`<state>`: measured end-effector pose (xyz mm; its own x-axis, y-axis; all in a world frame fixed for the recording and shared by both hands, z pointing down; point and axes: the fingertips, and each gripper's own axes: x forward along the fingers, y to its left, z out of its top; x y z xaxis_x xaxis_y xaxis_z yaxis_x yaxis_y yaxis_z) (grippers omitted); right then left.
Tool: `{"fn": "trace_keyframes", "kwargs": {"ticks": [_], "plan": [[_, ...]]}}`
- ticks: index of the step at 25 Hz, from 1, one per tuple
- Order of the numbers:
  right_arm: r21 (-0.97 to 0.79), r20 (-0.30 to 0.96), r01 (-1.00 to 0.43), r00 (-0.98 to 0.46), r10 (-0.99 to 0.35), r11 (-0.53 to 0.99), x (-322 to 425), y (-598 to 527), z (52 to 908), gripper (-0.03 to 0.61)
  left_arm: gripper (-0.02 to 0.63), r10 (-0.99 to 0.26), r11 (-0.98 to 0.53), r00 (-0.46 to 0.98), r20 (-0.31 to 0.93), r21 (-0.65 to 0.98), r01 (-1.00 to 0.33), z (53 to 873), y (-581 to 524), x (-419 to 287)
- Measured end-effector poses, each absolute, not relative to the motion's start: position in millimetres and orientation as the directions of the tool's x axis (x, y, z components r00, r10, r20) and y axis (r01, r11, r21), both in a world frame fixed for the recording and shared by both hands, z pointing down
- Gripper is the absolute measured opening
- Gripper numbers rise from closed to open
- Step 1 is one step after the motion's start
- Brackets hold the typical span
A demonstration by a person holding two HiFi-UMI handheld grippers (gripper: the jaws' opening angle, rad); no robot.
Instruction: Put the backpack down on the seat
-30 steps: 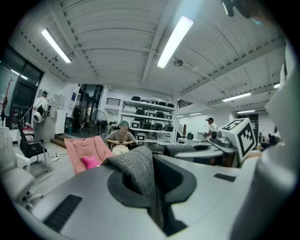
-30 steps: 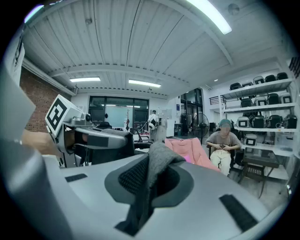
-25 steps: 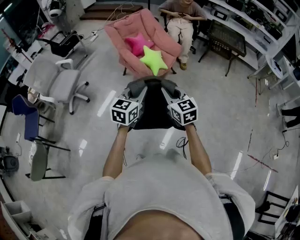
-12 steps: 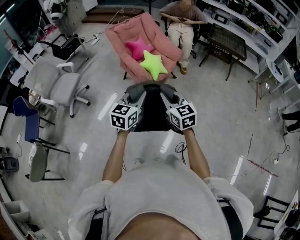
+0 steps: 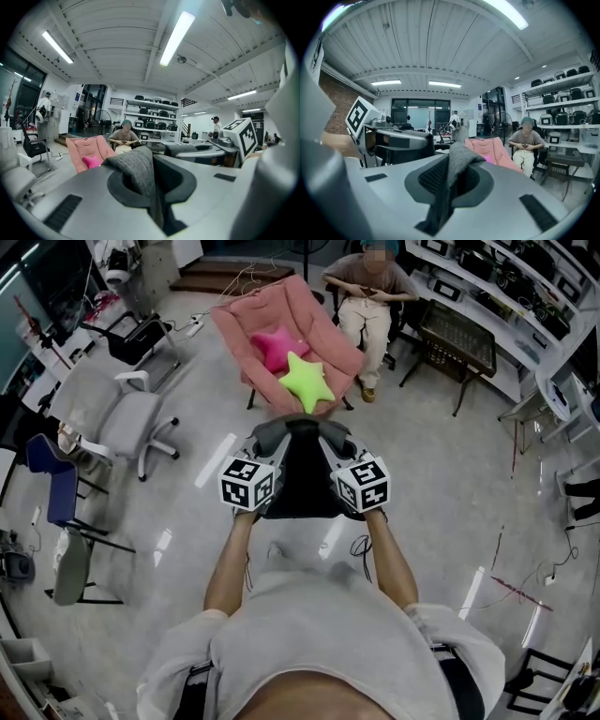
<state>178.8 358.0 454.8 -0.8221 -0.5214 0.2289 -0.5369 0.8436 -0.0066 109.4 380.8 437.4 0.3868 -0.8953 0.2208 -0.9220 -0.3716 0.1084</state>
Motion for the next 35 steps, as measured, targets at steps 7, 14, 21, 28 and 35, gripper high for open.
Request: {"fn": "trace_keyframes", "kwargs": {"ticks": [7,14,21,28,35], "plan": [[0.002,0.238,-0.538,-0.819,-0.523,0.843,164.8,316.2,460.7,0.026,0.032,-0.896,-0.370,0.388,0.215,0.117,-0.922,445.1,340.8,95.7],[0.012,0.246,-0.555,-0.805,-0.540,0.832,139.6,246.7,467.5,0.026,0.032,-0.892,-0.389,0.406,0.199,0.122,-0.913,452.0,268.4,69.7],[0.028,0.243,-0.578,-0.787,-0.566,0.816,103.5,166.5,454.8,0.026,0.032,-0.882,-0.418,0.436,0.177,0.129,-0.899,440.5,185.7,32.2],[0.048,0.221,-0.606,-0.769,-0.600,0.794,70.3,86.9,431.6,0.026,0.032,-0.872,-0.454,0.467,0.147,0.114,-0.884,416.5,105.4,-1.6],[0.073,0.194,-0.638,-0.745,-0.638,0.767,35.5,22.9,413.6,0.027,0.032,-0.858,-0.491,0.498,0.126,0.087,-0.867,398.5,39.4,-36.7]]}}
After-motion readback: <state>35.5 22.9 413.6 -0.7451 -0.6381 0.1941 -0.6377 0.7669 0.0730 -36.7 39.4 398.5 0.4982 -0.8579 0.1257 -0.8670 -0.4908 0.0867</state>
